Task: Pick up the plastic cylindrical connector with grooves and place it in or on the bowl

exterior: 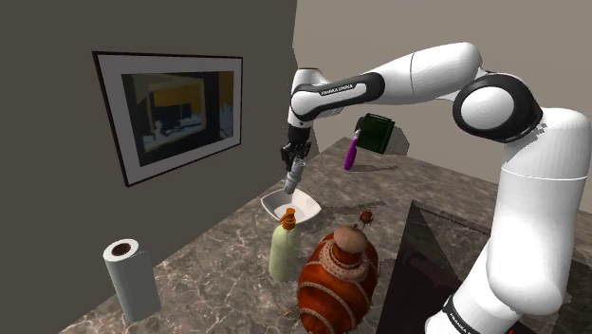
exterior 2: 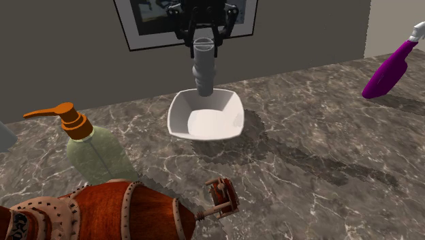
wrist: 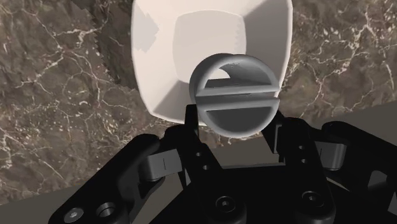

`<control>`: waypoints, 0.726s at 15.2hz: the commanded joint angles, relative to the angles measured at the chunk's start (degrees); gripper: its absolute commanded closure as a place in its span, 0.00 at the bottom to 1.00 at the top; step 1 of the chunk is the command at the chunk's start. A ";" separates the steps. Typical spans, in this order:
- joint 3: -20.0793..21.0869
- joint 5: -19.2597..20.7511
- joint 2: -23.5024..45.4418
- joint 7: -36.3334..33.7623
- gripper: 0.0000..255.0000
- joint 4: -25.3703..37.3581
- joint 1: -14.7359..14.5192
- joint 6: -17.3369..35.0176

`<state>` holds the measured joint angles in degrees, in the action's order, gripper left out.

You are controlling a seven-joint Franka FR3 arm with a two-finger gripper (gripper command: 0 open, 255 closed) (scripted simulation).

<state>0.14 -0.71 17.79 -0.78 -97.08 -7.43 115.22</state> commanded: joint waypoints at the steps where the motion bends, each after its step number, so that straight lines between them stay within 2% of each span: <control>1: -0.02 -0.02 0.49 0.08 1.00 -0.97 0.04 1.51; 8: -0.01 -0.05 2.43 0.14 1.00 -3.73 0.03 6.20; 11: -0.01 -0.05 2.67 0.14 1.00 -3.99 0.03 6.71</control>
<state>0.13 -0.76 20.34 -0.65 -101.06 -7.40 121.77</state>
